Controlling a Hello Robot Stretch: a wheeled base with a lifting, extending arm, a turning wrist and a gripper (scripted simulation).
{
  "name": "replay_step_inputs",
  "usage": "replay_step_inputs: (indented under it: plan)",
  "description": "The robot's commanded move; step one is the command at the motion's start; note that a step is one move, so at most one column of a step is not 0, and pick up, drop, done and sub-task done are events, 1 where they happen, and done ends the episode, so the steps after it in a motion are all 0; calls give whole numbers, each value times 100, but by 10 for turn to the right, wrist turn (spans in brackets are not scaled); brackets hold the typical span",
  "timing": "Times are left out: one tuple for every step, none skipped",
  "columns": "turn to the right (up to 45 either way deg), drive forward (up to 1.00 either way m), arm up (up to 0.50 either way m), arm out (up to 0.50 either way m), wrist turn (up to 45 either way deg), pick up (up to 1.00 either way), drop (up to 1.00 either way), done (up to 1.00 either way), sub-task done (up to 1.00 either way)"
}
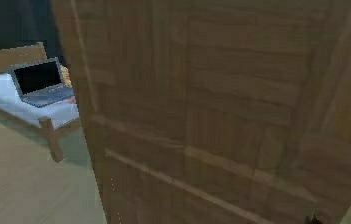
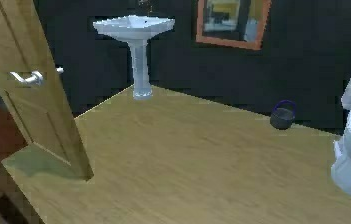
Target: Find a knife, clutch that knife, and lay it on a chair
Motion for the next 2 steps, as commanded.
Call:
replay_step_inputs:
  plan:
    - [450, 0, 0, 0, 0, 0, 0, 0, 0]
    - [450, 0, 0, 0, 0, 0, 0, 0, 0]
